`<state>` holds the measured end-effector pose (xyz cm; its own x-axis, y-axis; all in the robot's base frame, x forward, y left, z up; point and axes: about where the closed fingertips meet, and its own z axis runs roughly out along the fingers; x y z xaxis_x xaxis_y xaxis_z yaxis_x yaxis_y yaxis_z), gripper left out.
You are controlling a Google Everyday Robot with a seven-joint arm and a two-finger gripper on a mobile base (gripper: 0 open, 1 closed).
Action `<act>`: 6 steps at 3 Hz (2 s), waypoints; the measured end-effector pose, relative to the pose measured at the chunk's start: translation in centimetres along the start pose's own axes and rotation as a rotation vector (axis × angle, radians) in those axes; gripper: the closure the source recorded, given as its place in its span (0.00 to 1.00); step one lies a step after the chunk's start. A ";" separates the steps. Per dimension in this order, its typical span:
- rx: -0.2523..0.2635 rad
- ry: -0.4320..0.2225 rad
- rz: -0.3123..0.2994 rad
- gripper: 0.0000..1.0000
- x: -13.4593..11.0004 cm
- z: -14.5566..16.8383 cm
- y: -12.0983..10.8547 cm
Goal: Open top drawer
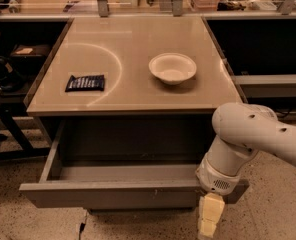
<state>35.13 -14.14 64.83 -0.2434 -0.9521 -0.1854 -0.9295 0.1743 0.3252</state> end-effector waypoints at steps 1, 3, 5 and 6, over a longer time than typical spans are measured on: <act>-0.024 -0.006 0.015 0.00 0.8 -0.2 1.2; -0.067 -0.035 0.060 0.00 2.5 -0.5 4.4; -0.086 -0.047 0.101 0.00 3.8 -1.0 6.8; -0.113 -0.062 0.153 0.00 5.2 -1.7 9.8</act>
Offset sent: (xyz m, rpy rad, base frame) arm -0.1320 -0.0465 0.0398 0.1091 0.2029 -0.1533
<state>25.20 -17.80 68.60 -0.3995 -0.8987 -0.1808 -0.8440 0.2835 0.4553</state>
